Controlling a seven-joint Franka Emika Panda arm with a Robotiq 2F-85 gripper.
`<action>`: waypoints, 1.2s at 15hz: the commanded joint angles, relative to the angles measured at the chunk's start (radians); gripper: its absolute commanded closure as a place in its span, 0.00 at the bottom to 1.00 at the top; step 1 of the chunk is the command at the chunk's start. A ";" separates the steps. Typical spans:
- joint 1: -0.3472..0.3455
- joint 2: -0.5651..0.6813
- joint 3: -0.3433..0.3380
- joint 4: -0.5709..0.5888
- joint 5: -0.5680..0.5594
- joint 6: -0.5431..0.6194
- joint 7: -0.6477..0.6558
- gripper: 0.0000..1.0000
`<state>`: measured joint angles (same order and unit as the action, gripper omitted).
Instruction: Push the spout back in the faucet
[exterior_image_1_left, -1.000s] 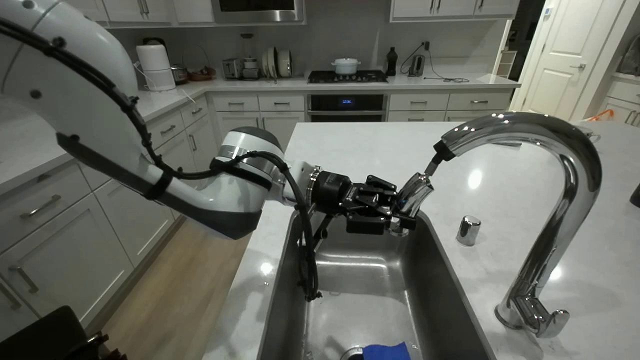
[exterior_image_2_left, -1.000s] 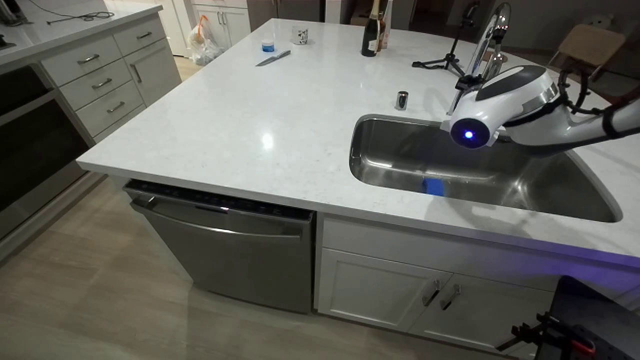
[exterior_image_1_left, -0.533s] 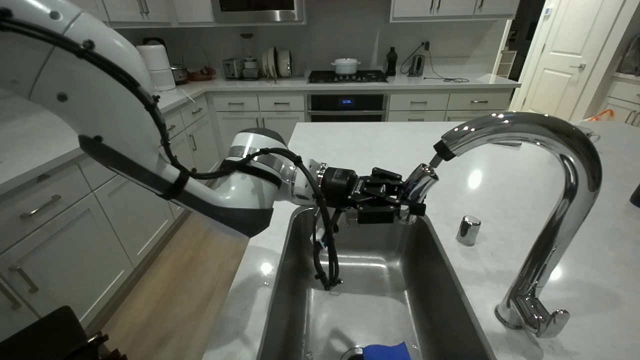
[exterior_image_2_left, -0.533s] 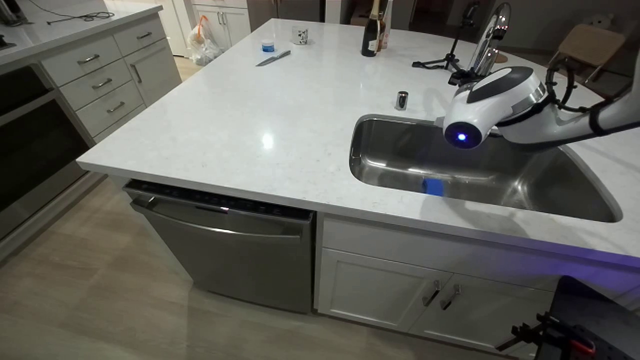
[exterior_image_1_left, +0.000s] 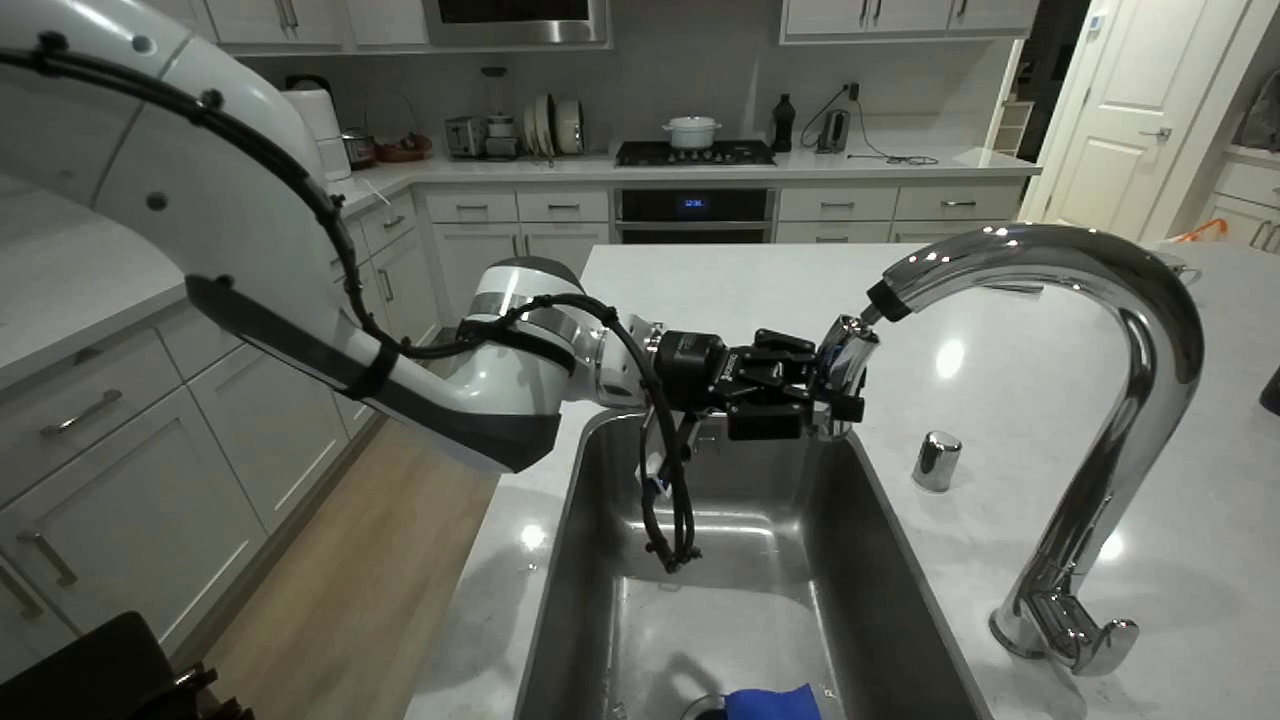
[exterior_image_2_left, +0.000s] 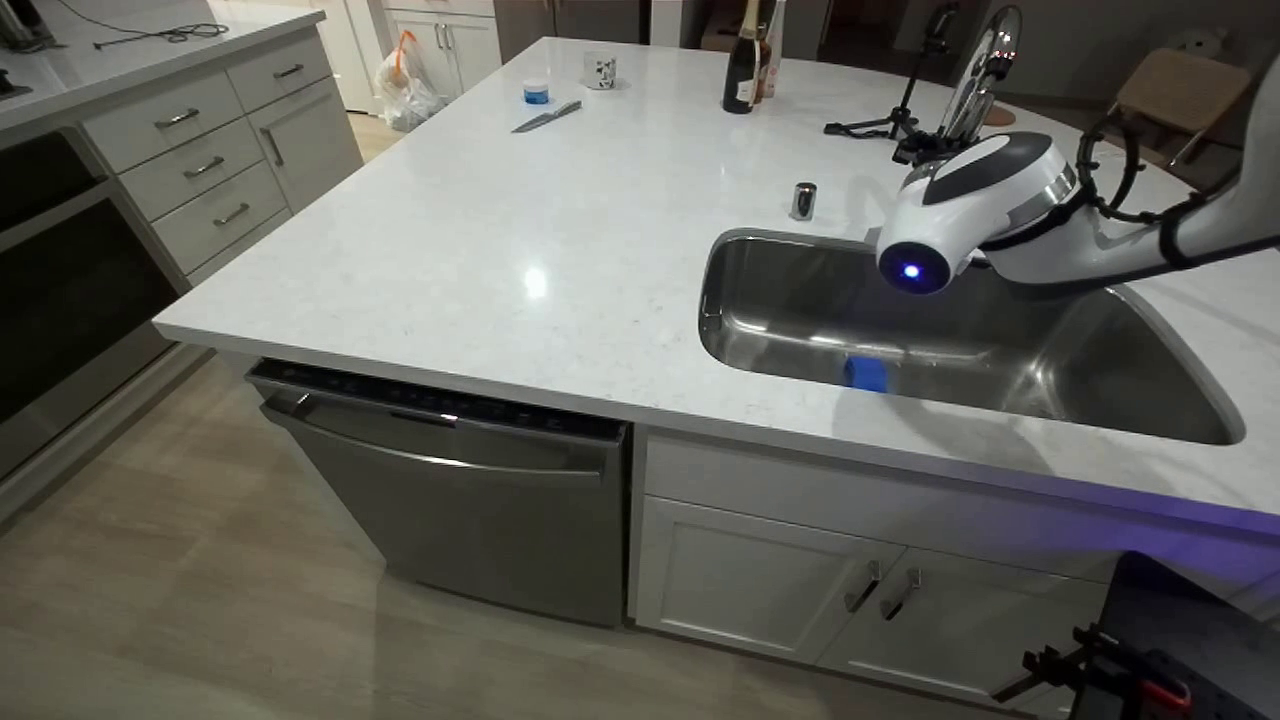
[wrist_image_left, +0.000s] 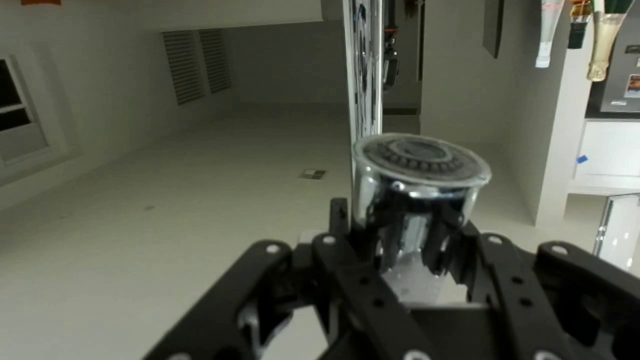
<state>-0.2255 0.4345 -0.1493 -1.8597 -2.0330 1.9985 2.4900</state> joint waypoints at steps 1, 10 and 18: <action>-0.017 0.011 0.004 0.039 -0.033 0.010 0.000 0.78; -0.044 -0.010 0.007 0.064 -0.033 0.100 -0.023 0.78; -0.084 -0.064 0.008 0.068 0.039 0.326 -0.141 0.78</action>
<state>-0.2939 0.4109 -0.1500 -1.7924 -2.0338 2.2315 2.4353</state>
